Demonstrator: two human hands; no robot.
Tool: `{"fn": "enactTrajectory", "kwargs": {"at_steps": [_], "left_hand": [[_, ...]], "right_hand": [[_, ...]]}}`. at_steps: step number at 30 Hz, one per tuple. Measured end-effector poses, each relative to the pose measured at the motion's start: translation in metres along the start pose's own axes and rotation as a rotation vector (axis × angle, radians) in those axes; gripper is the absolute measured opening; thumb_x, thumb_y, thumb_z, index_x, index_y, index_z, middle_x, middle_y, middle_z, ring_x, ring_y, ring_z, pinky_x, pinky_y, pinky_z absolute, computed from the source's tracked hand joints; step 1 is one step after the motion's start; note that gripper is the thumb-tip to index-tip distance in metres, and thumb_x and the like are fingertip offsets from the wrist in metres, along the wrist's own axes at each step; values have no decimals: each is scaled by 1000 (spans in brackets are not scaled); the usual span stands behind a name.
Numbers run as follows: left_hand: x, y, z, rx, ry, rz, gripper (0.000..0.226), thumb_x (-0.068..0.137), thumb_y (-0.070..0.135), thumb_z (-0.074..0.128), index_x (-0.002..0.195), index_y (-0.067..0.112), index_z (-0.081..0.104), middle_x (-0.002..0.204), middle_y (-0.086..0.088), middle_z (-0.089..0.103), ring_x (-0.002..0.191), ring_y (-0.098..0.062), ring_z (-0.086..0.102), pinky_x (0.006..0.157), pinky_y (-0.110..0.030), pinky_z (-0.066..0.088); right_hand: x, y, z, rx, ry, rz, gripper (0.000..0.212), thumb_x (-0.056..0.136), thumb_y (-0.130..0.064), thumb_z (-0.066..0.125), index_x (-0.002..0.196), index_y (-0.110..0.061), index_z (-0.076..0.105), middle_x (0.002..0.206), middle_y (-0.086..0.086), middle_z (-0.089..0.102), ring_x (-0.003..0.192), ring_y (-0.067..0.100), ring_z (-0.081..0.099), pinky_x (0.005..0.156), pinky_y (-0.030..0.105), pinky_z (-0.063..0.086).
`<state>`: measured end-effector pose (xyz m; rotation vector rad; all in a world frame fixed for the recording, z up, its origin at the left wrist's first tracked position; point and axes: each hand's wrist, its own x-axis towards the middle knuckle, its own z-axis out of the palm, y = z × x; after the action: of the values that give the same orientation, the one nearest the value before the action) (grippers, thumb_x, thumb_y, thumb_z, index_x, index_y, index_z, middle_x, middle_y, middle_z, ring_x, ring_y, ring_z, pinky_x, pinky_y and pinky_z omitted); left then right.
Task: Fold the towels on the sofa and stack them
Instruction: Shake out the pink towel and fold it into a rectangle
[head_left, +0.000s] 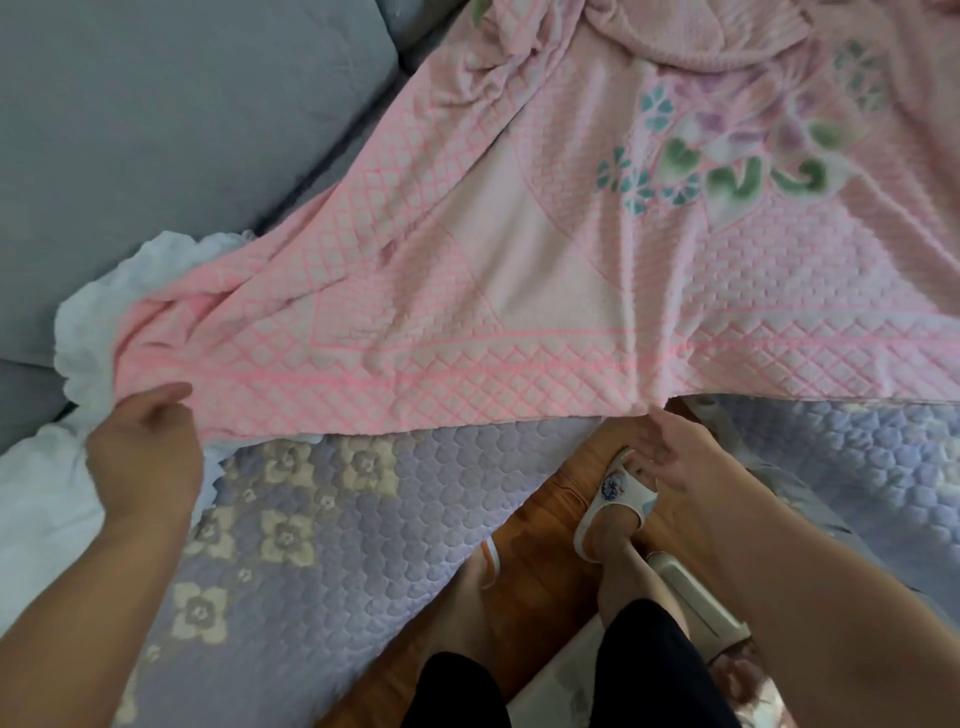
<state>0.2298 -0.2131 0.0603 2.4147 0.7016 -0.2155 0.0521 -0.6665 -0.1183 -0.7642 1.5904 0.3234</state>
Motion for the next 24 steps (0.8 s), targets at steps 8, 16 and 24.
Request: {"fn": "enactTrajectory", "kwargs": {"at_steps": [8,16,24], "left_hand": [[-98,87,78,-12,-244,415,38,92,-4,49,99,24,74,102,2,66,87,-24,66,82,-36,53],[-162,145,185,173,-356,511,45,89,-13,48,116,13,73,123,-18,60,113,-36,56,98,-29,39],[-187,152,297,735,-393,762,26,86,5,60,108,11,74,133,-14,59,100,-39,64,82,-44,52]], "right_hand": [[-8,-57,-109,74,259,-125,26,100,-18,53,125,-16,58,102,5,61,79,15,61,79,33,55],[23,-144,-261,328,418,-194,47,99,-36,54,139,-12,49,92,-6,49,82,10,61,71,28,56],[75,-223,-335,693,197,-304,33,84,-30,65,114,-18,65,88,-3,70,69,12,71,63,28,56]]}}
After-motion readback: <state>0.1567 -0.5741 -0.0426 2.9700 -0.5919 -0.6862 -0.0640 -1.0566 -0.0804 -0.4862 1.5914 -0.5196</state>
